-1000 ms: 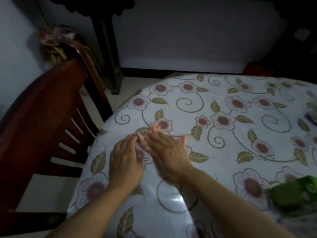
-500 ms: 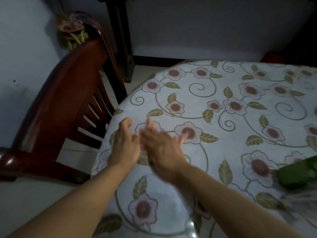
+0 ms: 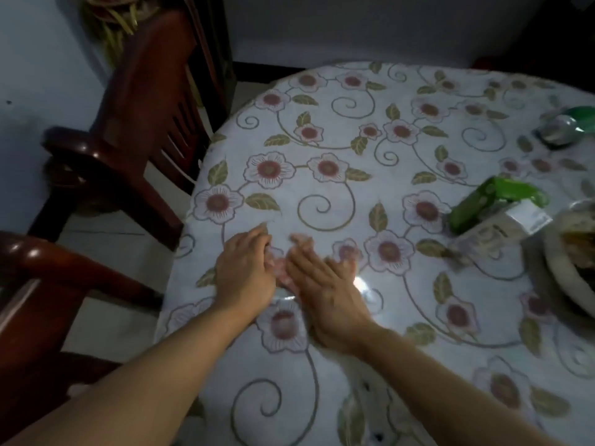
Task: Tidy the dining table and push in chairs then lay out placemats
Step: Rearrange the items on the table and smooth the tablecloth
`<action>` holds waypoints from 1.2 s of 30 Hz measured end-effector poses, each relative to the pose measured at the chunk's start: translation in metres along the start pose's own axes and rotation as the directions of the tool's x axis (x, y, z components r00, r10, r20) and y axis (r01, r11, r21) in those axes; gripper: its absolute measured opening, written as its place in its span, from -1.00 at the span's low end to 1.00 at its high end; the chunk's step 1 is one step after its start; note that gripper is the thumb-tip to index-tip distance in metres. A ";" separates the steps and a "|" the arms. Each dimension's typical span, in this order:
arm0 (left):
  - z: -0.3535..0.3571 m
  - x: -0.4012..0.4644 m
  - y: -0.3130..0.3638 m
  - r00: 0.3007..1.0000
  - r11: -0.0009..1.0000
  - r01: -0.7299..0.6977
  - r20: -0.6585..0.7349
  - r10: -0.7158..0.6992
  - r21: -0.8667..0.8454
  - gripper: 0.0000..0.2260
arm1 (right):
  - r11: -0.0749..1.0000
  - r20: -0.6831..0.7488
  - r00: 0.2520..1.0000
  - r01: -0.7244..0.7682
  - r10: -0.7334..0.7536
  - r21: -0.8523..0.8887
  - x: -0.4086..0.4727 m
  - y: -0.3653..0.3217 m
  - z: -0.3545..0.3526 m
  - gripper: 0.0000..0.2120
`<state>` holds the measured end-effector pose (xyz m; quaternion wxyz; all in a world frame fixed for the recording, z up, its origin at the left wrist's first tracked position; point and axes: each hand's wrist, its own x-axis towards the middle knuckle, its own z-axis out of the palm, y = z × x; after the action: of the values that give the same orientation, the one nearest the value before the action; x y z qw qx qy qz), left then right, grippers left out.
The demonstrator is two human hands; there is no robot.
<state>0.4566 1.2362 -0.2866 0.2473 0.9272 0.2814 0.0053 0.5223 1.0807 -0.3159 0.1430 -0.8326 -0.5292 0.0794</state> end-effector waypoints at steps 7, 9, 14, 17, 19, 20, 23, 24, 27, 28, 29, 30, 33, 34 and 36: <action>0.005 -0.068 -0.004 0.991 0.992 -0.127 0.048 0.126 0.017 -0.57 | 0.798 -0.082 0.804 -0.594 0.588 -0.102 -0.052 0.053 -0.034 -0.30; 0.008 -0.089 -0.010 0.980 0.980 -0.196 0.019 0.196 -0.015 -0.58 | 0.784 -0.020 0.786 -0.618 0.618 -0.051 -0.063 0.037 -0.031 -0.32; 0.014 -0.131 -0.020 0.984 0.988 -0.155 0.090 0.156 -0.013 -0.51 | 0.784 -0.052 0.783 -0.619 0.620 0.035 -0.133 -0.004 -0.027 -0.35; 0.017 -0.153 -0.023 0.982 0.992 -0.121 0.150 0.118 0.015 -0.44 | 0.710 -0.114 0.701 -0.697 0.704 0.100 -0.152 -0.034 -0.018 -0.37; 0.019 -0.159 -0.021 0.981 0.995 -0.103 0.166 0.101 0.004 -0.44 | 0.836 -0.171 0.819 -0.544 0.547 0.069 -0.149 -0.076 0.000 -0.30; 0.020 -0.160 -0.019 0.981 0.995 -0.098 0.167 0.097 -0.003 -0.45 | 0.887 -0.153 0.874 -0.459 0.461 0.054 -0.148 -0.100 0.010 -0.27; 0.020 -0.166 -0.015 0.981 0.997 -0.076 0.180 0.078 -0.016 -0.49 | 0.958 -0.078 0.957 -0.273 0.280 0.083 -0.165 -0.134 0.026 -0.37; 0.021 -0.169 -0.014 0.981 0.997 -0.074 0.177 0.076 -0.017 -0.50 | 0.968 -0.095 0.964 -0.241 0.247 0.069 -0.173 -0.124 0.022 -0.42; 0.026 -0.178 -0.014 0.983 0.998 -0.058 0.173 0.061 -0.026 -0.51 | 0.866 -0.156 0.858 -0.499 0.489 -0.028 -0.187 -0.062 0.003 -0.41; 0.028 -0.180 -0.015 0.986 0.998 -0.054 0.157 0.058 -0.029 -0.51 | 0.750 -0.180 0.735 -0.661 0.654 0.024 -0.185 -0.044 -0.003 -0.38; 0.030 -0.181 -0.015 0.988 0.998 -0.053 0.146 0.056 -0.024 -0.51 | 0.608 -0.173 0.589 -0.789 0.789 0.087 -0.180 -0.037 -0.006 -0.35; 0.030 -0.180 -0.014 0.989 0.998 -0.056 0.133 0.058 -0.023 -0.51 | 0.481 -0.174 0.458 -0.867 0.872 0.128 -0.170 -0.039 -0.006 -0.29; 0.030 -0.184 -0.010 0.991 0.998 -0.045 0.127 0.051 -0.045 -0.53 | 0.580 -0.257 0.532 -0.796 0.807 0.172 -0.155 -0.103 0.017 -0.23; 0.029 -0.187 -0.009 0.991 0.997 -0.043 0.126 0.051 -0.061 -0.54 | 0.680 -0.261 0.631 -0.709 0.730 0.186 -0.159 -0.134 0.027 -0.26; 0.026 -0.194 -0.010 0.991 0.993 -0.035 0.122 0.048 -0.108 -0.56 | 0.827 -0.207 0.801 -0.538 0.562 0.163 -0.180 -0.180 0.044 -0.28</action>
<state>0.2926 1.1296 -0.2891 0.3130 0.9170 0.2453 -0.0325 0.2784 0.9969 -0.3031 0.2179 -0.9456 -0.2384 0.0390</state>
